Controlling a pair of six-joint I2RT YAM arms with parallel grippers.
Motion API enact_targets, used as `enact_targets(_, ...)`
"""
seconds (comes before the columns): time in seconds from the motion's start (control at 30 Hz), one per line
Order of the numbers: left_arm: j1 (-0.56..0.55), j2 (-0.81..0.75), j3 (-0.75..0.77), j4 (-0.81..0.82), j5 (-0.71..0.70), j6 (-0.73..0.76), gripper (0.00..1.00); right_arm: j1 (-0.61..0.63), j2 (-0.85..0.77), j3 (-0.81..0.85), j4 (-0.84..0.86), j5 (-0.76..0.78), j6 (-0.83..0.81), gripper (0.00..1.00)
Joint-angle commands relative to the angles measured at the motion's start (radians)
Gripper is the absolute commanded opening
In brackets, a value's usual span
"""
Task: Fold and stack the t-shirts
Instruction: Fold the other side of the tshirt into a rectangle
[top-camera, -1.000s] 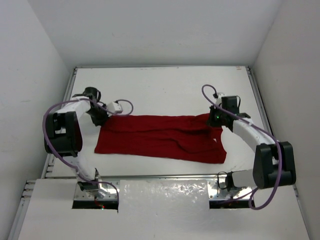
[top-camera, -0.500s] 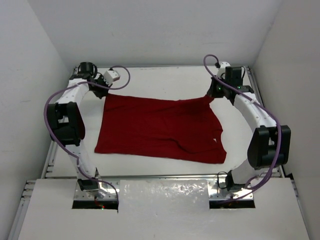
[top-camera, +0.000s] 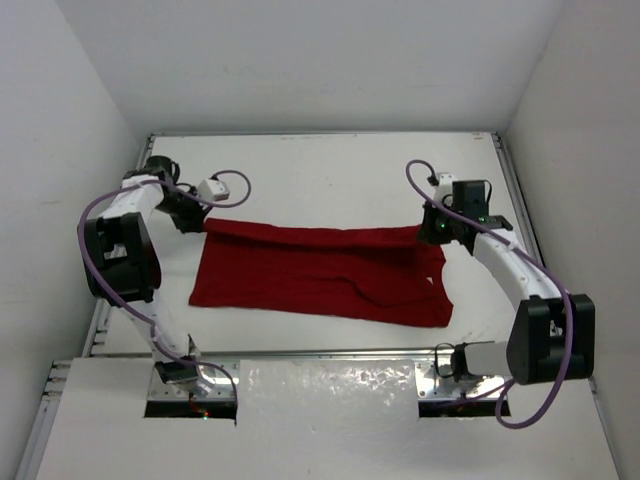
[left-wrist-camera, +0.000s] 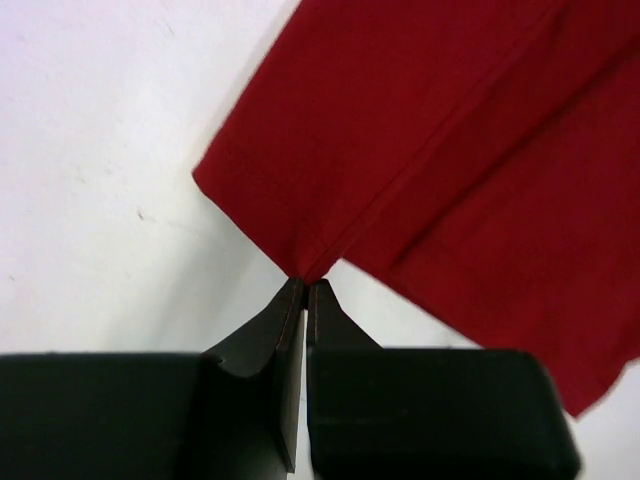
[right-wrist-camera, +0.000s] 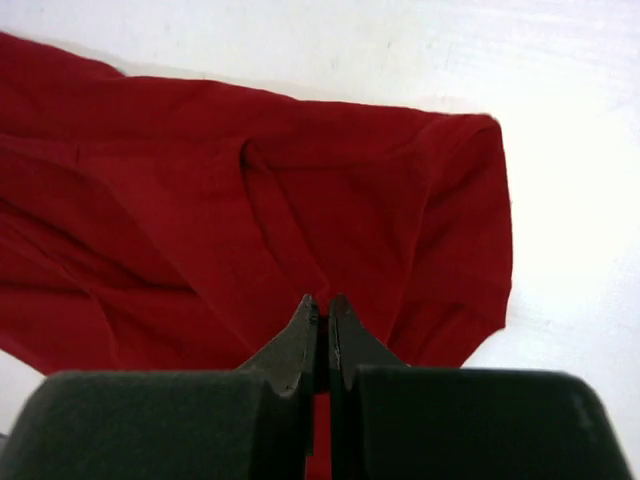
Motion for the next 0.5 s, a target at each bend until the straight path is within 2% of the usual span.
enact_targets(0.0,0.025,-0.056,-0.001,-0.148,0.064,0.18,0.0,-0.002,-0.062,-0.054,0.035,-0.016,-0.011,0.0)
enact_targets(0.1,0.018,-0.068,-0.05,-0.179,0.049,0.249,0.0,-0.002,-0.078,-0.108,0.052,-0.029,0.005,0.0)
enact_targets(0.4,-0.017,-0.059,-0.133,-0.149,-0.014,0.263,0.0,-0.001,-0.087,-0.2,0.08,-0.066,0.022,0.0)
enact_targets(0.47,-0.028,-0.059,-0.153,-0.137,-0.051,0.263,0.21,-0.001,-0.078,-0.217,0.087,-0.072,0.031,0.0)
